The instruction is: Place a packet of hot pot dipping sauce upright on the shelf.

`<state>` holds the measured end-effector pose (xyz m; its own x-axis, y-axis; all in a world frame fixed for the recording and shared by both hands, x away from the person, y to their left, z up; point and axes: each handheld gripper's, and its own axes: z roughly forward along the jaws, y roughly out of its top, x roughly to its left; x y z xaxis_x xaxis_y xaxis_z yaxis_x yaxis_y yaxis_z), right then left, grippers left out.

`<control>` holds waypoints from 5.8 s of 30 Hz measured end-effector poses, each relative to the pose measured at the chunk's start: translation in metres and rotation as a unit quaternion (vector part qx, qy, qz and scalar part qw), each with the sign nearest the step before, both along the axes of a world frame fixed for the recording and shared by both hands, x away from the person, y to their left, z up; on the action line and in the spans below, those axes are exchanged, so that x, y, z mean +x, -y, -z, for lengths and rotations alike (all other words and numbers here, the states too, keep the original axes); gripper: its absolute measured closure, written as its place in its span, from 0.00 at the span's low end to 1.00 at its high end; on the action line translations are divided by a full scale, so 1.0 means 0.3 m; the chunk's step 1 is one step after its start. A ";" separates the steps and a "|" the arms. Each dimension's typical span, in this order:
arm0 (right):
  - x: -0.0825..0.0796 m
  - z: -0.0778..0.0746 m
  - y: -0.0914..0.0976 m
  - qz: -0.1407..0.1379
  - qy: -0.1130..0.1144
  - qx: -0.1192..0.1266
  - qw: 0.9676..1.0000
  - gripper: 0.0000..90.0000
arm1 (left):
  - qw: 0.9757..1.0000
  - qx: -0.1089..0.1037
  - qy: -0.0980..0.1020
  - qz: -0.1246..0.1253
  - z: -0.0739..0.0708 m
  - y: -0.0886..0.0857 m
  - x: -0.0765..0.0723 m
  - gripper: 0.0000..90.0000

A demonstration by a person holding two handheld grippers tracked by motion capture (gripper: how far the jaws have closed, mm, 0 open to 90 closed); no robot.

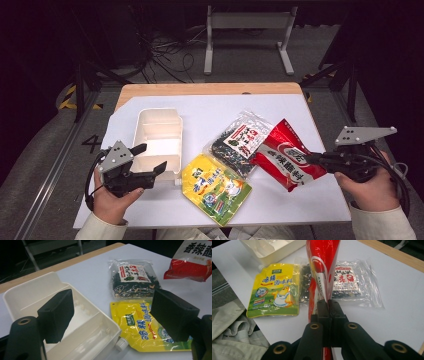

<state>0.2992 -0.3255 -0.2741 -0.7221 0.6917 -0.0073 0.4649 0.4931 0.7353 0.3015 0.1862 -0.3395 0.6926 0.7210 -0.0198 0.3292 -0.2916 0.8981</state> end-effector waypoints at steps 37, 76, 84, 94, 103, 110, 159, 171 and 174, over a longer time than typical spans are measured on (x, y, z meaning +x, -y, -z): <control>0.124 -0.080 -0.232 -0.069 0.018 -0.013 0.997 0.98 | 0.998 -0.008 -0.002 0.061 0.013 0.210 0.094 0.31; 0.110 -0.082 -0.376 -0.150 0.013 0.004 0.989 0.98 | 0.975 -0.090 -0.010 0.203 0.101 0.363 0.222 0.50; 0.109 -0.078 -0.383 -0.157 0.012 0.007 0.987 0.98 | 0.969 -0.094 -0.025 0.228 0.117 0.379 0.226 0.51; 0.115 -0.066 -0.387 -0.160 0.013 0.012 0.987 0.98 | 0.963 -0.044 -0.024 0.266 0.125 0.433 0.209 0.53; 0.117 -0.053 -0.389 -0.158 0.011 0.012 0.987 0.98 | 0.961 -0.063 -0.030 0.267 0.121 0.413 0.212 0.74; 0.121 -0.043 -0.388 -0.151 0.016 0.014 0.988 0.97 | 0.955 -0.055 -0.024 0.289 0.124 0.404 0.216 0.97; 0.125 0.071 -0.157 -0.016 0.084 0.125 0.988 0.55 | 0.970 -0.056 -0.025 0.236 0.007 0.204 0.285 1.00; 0.139 0.107 -0.138 0.007 0.076 0.101 0.992 0.55 | 0.977 -0.044 -0.016 0.209 -0.048 0.143 0.363 1.00; 0.139 0.110 -0.133 0.010 0.074 0.101 0.992 0.55 | 0.978 -0.042 -0.011 0.206 -0.055 0.128 0.377 1.00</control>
